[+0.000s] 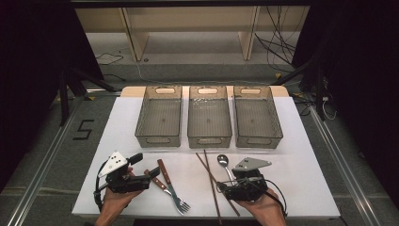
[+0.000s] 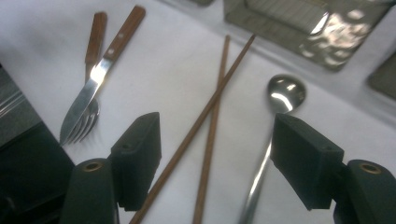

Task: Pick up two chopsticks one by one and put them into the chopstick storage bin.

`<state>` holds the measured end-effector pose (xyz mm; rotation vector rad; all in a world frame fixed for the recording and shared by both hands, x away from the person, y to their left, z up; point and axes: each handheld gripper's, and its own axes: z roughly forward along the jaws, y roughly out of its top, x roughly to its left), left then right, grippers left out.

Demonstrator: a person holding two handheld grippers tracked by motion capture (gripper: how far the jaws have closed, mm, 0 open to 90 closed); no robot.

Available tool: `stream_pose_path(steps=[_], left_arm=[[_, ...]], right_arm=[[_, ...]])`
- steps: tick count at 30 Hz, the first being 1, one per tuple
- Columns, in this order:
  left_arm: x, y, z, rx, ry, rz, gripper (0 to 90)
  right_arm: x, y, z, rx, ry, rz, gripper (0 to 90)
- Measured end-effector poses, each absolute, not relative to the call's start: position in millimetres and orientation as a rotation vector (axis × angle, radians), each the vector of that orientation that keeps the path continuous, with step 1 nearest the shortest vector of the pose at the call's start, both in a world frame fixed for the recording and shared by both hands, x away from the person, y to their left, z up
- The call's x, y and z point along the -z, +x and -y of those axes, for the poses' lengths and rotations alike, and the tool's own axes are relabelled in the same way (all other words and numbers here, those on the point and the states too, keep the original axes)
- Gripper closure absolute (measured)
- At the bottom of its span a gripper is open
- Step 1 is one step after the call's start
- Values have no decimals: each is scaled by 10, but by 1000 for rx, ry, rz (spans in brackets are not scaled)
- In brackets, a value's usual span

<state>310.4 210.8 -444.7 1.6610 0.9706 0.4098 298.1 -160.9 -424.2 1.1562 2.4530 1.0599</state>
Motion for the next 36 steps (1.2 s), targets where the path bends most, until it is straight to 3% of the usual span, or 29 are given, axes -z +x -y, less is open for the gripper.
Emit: stream_pose_path(steps=[26, 36], left_arm=[[4444, 3102, -2120, -409, 1658, -970, 109], [4444, 3102, -2120, -407, 1654, -970, 109]], right_arm=[[4561, 3144, 1075, -657, 1126, -2786, 590], [4602, 3199, 1020, -594, 1135, -2806, 633]])
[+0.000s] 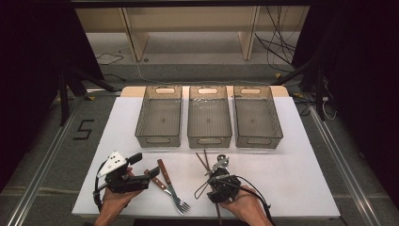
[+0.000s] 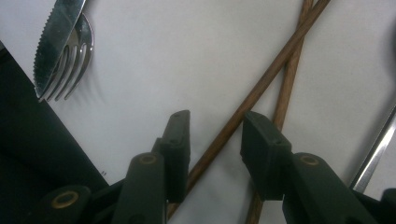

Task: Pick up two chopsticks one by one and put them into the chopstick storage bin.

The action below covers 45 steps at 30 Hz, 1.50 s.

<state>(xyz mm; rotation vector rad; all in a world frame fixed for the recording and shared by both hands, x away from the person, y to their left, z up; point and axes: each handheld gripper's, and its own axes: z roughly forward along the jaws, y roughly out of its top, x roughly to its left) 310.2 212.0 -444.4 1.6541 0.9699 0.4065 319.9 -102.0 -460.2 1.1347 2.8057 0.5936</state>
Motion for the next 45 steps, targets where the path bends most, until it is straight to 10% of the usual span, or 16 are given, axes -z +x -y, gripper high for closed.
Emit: stream_pose_path(steps=[45], left_arm=[[4445, 3108, -2115, -404, 1659, -965, 109]], right_arm=[[4602, 3279, 906, -435, 1135, -2805, 850]])
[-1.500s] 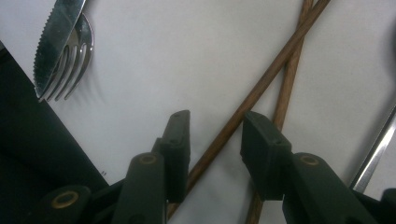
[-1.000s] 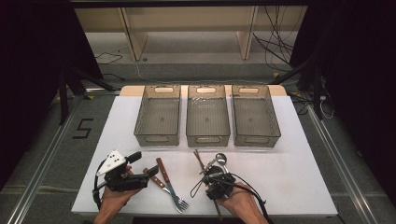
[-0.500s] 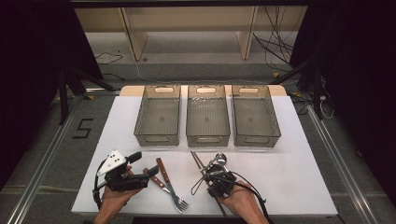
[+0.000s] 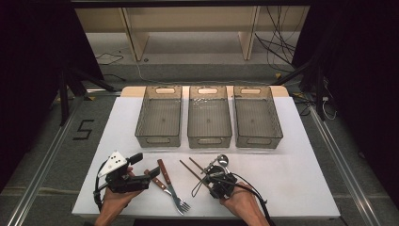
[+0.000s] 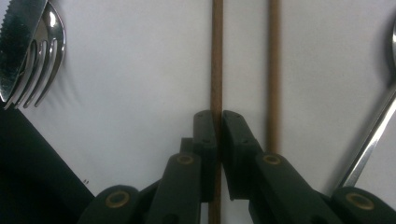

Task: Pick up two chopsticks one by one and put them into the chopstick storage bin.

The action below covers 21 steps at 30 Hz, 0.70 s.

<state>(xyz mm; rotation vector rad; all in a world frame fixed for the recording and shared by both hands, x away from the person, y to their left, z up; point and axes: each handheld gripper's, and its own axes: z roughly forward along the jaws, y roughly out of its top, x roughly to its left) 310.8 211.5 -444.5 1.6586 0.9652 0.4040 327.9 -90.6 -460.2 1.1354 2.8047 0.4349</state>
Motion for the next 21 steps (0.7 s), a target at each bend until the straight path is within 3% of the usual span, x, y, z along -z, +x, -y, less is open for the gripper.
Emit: stream_pose_path(steps=[21], left_arm=[[4443, 3113, -2134, -412, 1653, -979, 109]], right_arm=[[4363, 3326, 947, -625, 1089, -2795, 853]])
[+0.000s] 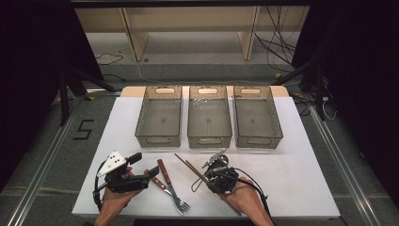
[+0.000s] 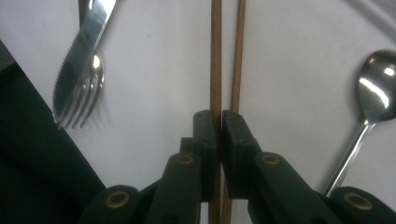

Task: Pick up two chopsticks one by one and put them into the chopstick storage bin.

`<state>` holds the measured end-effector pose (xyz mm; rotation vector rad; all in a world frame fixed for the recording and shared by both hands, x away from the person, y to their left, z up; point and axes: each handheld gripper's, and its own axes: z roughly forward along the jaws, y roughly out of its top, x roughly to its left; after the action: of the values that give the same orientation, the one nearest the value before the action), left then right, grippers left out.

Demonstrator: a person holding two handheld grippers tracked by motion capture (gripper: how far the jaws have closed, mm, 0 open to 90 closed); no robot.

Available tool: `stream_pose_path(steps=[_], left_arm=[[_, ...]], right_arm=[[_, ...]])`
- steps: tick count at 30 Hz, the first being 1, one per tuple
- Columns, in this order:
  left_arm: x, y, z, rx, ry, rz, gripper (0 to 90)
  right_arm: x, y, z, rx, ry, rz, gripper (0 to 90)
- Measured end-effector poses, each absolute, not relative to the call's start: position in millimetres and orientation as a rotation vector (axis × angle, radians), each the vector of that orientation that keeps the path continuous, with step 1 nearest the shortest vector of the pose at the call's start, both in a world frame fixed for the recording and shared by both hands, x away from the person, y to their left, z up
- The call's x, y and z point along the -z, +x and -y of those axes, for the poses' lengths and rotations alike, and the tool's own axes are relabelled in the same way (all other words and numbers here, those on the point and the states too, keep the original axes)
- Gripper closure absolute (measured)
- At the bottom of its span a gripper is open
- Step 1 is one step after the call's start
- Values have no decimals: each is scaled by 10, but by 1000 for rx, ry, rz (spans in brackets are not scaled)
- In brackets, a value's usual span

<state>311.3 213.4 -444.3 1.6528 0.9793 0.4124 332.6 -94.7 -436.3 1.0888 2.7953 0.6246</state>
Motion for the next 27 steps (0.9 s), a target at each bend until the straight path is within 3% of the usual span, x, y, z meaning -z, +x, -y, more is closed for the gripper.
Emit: stream_pose_path(steps=[14, 27], left_arm=[[4436, 3108, -2153, -414, 1637, -988, 109], [4431, 3104, -2165, -416, 1634, -987, 109]], right_arm=[[3993, 3620, 866, -860, 1090, -2727, 853], [3727, 4040, 490, -990, 1072, -2667, 853]])
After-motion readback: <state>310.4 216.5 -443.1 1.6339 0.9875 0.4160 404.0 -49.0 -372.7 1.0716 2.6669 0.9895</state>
